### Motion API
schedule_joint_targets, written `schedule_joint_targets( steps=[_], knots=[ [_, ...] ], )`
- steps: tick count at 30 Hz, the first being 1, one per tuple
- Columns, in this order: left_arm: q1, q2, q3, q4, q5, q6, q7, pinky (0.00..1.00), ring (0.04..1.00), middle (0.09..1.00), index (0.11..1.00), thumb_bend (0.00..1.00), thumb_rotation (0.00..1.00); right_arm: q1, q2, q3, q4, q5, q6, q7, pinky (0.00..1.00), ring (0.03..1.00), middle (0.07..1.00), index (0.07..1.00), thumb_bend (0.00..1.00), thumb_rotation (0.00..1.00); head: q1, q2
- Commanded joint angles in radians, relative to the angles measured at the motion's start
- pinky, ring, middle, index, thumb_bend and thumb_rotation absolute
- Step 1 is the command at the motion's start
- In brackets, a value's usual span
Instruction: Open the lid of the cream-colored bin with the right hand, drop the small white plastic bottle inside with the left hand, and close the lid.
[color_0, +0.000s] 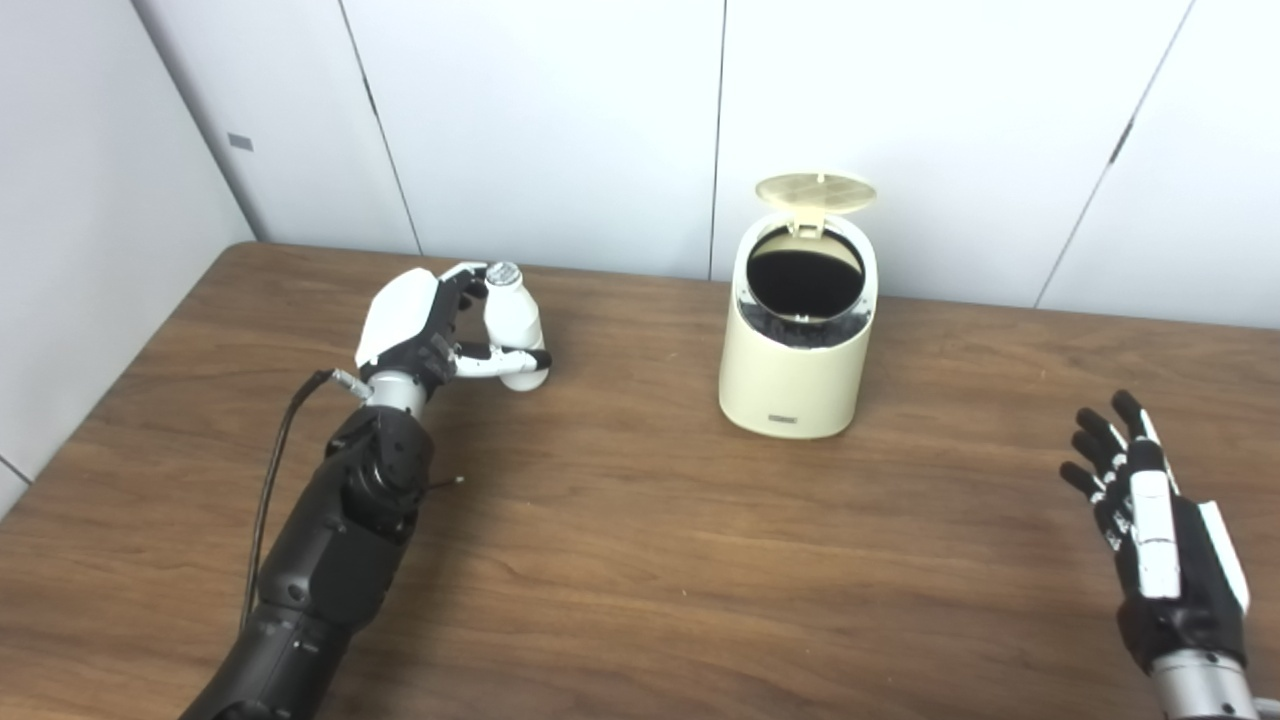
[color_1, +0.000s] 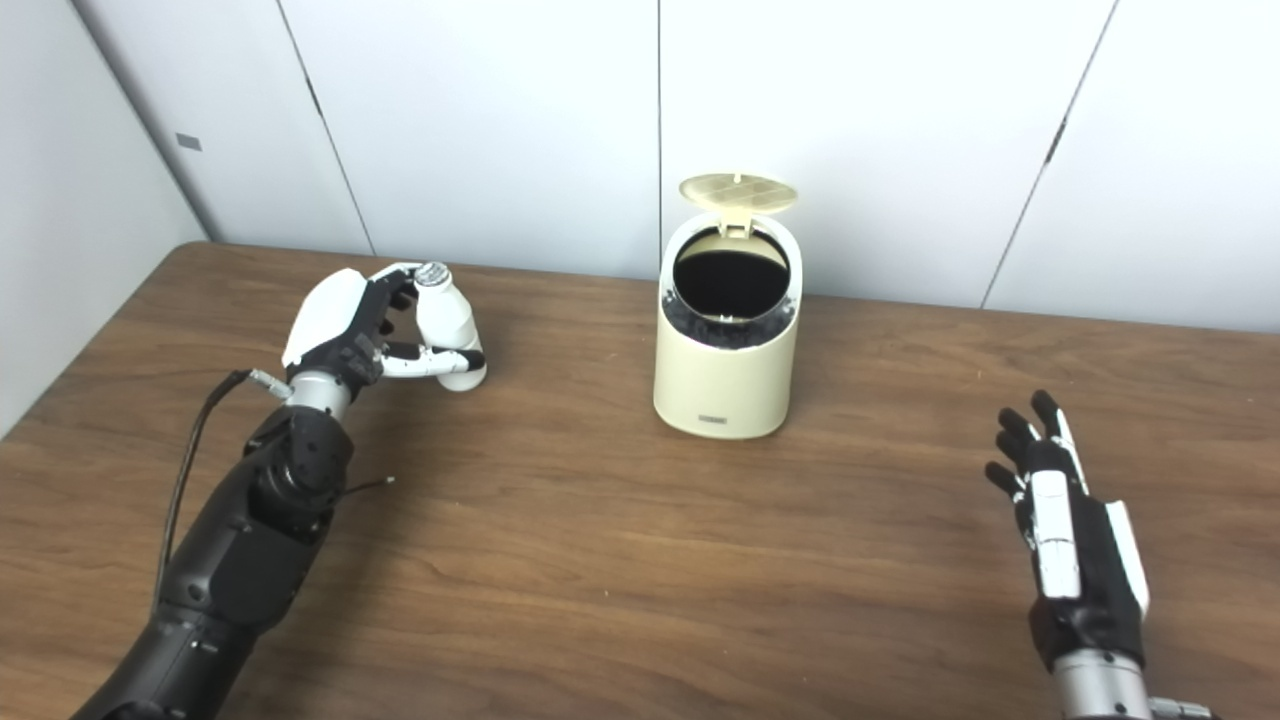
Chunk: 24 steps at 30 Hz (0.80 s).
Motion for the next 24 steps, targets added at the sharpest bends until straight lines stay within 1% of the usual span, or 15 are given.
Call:
schedule_joint_targets(
  steps=[1,3,5,7,8,9,10,12,14,18,24],
  knots=[
    [-0.049,0.007,0.018,-0.018,-0.014,-0.013,0.018,0.6,0.698,0.709,0.757,0.98,0.31,-0.023,-0.013,-0.006,-0.02,-0.004,-0.021,-0.006,0.86,0.924,0.919,0.967,0.62,1.0,0.001,0.001],
    [-0.049,0.002,0.025,-0.023,-0.031,-0.011,0.009,0.53,0.613,0.659,0.72,0.95,0.27,-0.023,-0.013,-0.006,-0.02,-0.002,-0.019,-0.005,0.86,0.928,0.92,0.967,0.61,1.0,0.001,0.001],
    [-0.049,-0.006,0.036,-0.025,-0.059,-0.013,0.008,0.49,0.57,0.634,0.696,0.93,0.24,-0.023,-0.013,-0.006,-0.02,0.001,-0.02,-0.003,0.86,0.926,0.917,0.966,0.61,1.0,0.001,0.001],
    [-0.048,-0.02,0.053,-0.028,-0.094,-0.013,0.009,0.46,0.533,0.583,0.624,0.86,0.12,-0.023,-0.014,-0.005,-0.017,0.004,-0.025,-0.002,0.87,0.932,0.924,0.971,0.61,1.0,0.001,0.001],
    [-0.048,-0.027,0.062,-0.025,-0.114,-0.026,0.011,0.46,0.524,0.57,0.604,0.85,0.08,-0.023,-0.015,-0.005,-0.013,0.003,-0.028,-0.002,0.88,0.934,0.926,0.973,0.61,1.0,0.001,0.001],
    [-0.047,-0.031,0.068,-0.023,-0.126,-0.038,0.013,0.44,0.496,0.532,0.546,0.69,0.04,-0.022,-0.016,-0.005,-0.01,0.004,-0.029,-0.002,0.88,0.936,0.928,0.975,0.62,1.0,0.0,0.004],
    [-0.046,-0.033,0.071,-0.021,-0.134,-0.046,0.014,0.43,0.479,0.514,0.514,0.61,0.02,-0.022,-0.017,-0.006,-0.008,0.004,-0.029,-0.001,0.88,0.936,0.929,0.977,0.62,1.0,0.0,0.004],
    [-0.047,-0.039,0.076,-0.01,-0.148,-0.062,0.022,0.43,0.47,0.508,0.477,0.53,0.0,-0.022,-0.019,-0.006,-0.005,0.004,-0.032,-0.001,0.88,0.935,0.928,0.978,0.62,1.0,-0.001,0.005],
    [-0.049,-0.048,0.084,0.002,-0.164,-0.072,0.032,0.42,0.457,0.513,0.468,0.51,0.0,-0.023,-0.02,-0.006,0.001,0.003,-0.036,-0.001,0.87,0.93,0.924,0.976,0.62,1.0,-0.001,0.005],
    [-0.052,-0.061,0.087,0.018,-0.172,-0.083,0.043,0.39,0.427,0.519,0.47,0.5,0.0,-0.024,-0.021,-0.007,0.0,0.009,-0.039,-0.001,0.86,0.924,0.915,0.969,0.61,1.0,-0.005,0.005],
    [-0.057,-0.059,0.077,0.03,-0.179,-0.092,0.036,0.41,0.444,0.514,0.466,0.5,0.0,-0.028,-0.011,-0.011,-0.011,0.021,-0.031,-0.006,0.84,0.918,0.909,0.967,0.62,1.0,-0.01,0.004]
  ],
)
